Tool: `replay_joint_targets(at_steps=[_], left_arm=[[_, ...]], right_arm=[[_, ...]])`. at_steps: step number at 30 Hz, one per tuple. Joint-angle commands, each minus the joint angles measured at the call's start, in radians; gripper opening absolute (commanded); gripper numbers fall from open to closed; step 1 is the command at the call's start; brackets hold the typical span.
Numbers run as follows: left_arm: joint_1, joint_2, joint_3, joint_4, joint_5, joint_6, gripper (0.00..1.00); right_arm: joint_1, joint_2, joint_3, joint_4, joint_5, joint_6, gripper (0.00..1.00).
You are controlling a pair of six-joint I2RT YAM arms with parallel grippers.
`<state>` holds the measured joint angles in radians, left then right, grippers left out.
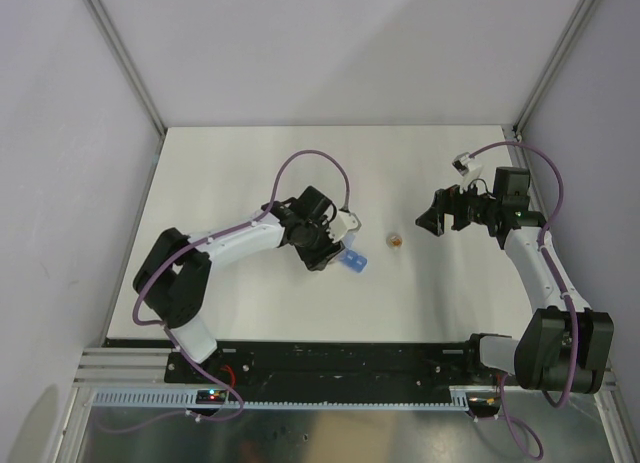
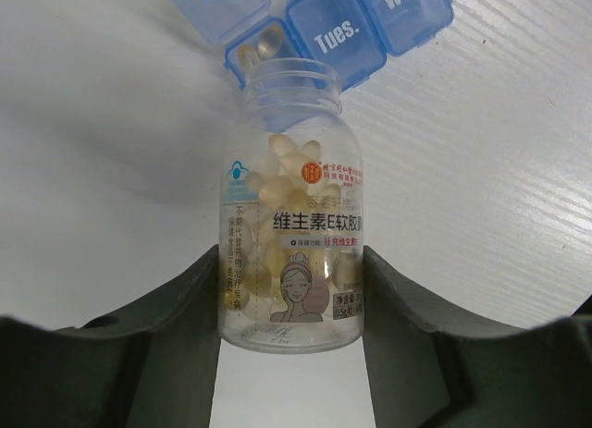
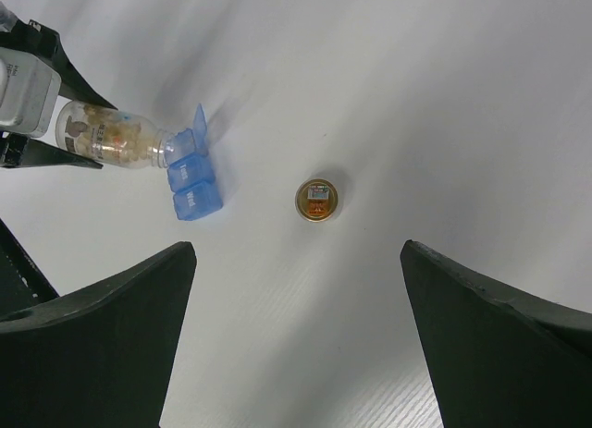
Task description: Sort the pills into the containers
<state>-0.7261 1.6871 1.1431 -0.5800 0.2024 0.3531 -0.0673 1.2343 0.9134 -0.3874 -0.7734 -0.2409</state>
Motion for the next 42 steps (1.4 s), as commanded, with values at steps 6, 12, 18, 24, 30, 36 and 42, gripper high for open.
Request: replay_joint_targets(at_steps=[6,12,18,24,30,36,42], left_arm=[[-0.006,-0.009,0.048,-0.005,-0.014,0.024,0.00],[-0.006,-0.021,0.037,0.006,-0.017,0.021,0.00],[-0.006,-0.055,0.001,0.052,-0.030,0.016,0.00],[-0.006,-0.087,-0.035,0.091,-0.032,0.013,0.00],[-0.007,-0.123,-0.078,0.135,-0.033,0.005,0.00],[-0.006,-0.159,-0.124,0.187,-0.029,-0.006,0.00],[-0.006,-0.203,-0.185,0.258,-0.007,-0.017,0.00]], right_arm=[[-0.005,-0.016,-0.001,0.009,-0.022,-0.012,0.99],[-0.005,-0.015,-0.002,0.009,-0.024,-0.013,0.99],[-0.005,-0.011,-0.002,0.010,-0.023,-0.013,0.99],[-0.005,-0.006,-0.003,0.010,-0.020,-0.011,0.99],[-0.005,-0.003,-0.002,0.011,-0.020,-0.010,0.99],[-0.005,-0.008,-0.002,0.011,-0.021,-0.006,1.00],[-0.004,-0.007,-0.002,0.012,-0.023,-0.001,0.99]])
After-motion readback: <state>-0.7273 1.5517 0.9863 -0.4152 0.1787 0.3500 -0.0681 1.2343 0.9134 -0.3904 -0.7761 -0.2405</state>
